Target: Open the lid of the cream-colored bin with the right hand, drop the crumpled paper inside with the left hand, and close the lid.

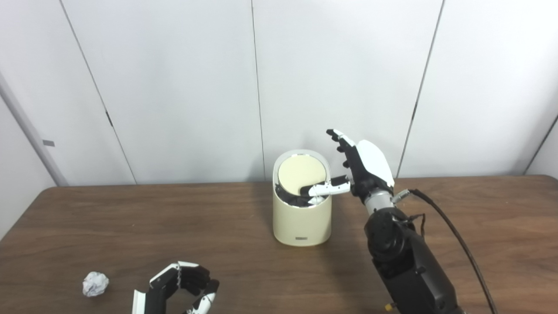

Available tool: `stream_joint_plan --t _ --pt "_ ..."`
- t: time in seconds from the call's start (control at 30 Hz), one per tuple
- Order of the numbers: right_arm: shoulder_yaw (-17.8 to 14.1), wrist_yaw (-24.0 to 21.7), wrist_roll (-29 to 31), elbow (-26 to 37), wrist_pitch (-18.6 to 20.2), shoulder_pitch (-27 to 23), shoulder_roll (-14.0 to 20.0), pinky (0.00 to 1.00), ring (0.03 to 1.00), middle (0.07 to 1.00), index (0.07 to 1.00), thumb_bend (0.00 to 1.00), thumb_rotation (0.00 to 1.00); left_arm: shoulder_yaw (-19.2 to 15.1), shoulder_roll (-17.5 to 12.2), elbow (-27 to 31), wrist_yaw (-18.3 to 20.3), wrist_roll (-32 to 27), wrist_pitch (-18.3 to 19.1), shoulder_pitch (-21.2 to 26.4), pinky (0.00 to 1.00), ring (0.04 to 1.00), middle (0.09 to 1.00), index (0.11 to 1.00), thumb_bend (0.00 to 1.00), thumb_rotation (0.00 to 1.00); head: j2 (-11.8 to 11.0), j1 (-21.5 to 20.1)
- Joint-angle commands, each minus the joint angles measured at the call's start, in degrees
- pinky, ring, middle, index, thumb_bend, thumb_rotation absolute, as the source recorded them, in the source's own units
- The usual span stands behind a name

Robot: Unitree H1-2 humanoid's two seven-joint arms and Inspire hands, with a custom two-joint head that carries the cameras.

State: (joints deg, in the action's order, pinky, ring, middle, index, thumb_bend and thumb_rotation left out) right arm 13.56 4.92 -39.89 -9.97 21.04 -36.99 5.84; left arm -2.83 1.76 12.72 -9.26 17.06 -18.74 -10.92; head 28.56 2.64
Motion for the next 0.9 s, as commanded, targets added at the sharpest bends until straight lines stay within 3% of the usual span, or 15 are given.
stream_joint_plan --t 0.0,0.2,0.53,0.77,0.87 --pt "-0.45 1.1 -0.56 -0.34 -0.32 -2.0 0.94 0.64 0.821 0.878 0.879 0.94 0.33 0.32 0.44 2.27 -0.37 -0.14 -0.62 -0.71 0.38 0.449 0.483 0.483 0.48 0.06 0.01 0.09" --pt "-0.06 1.23 -0.87 -1.27 -0.32 -2.35 0.93 0.66 0.831 0.884 0.882 0.93 0.31 0.54 0.58 2.45 -0.22 -0.64 -0.32 -0.72 0.39 0.452 0.484 0.483 0.48 0.06 -0.01 0.19" --pt "1.61 0.9 -1.59 -1.29 0.04 -2.34 1.15 0.64 0.827 0.887 0.876 0.95 0.16 0.44 0.57 2.73 -0.49 0.47 -0.24 -0.71 0.38 0.447 0.48 0.483 0.48 0.06 0.06 0.04" --pt "0.74 0.04 -0.22 1.25 1.41 -1.2 0.64 0.65 0.823 0.879 0.881 0.93 0.59 0.24 0.07 2.19 -0.41 0.07 -0.78 -0.55 0.38 0.449 0.484 0.483 0.48 0.06 -0.13 -0.12" --pt "0.5 -0.28 -0.02 2.37 2.03 -0.71 0.54 0.66 0.819 0.876 0.882 0.91 0.69 0.19 -0.14 2.11 -0.28 -0.17 -0.89 -0.58 0.39 0.451 0.485 0.483 0.48 0.06 -0.16 -0.26"
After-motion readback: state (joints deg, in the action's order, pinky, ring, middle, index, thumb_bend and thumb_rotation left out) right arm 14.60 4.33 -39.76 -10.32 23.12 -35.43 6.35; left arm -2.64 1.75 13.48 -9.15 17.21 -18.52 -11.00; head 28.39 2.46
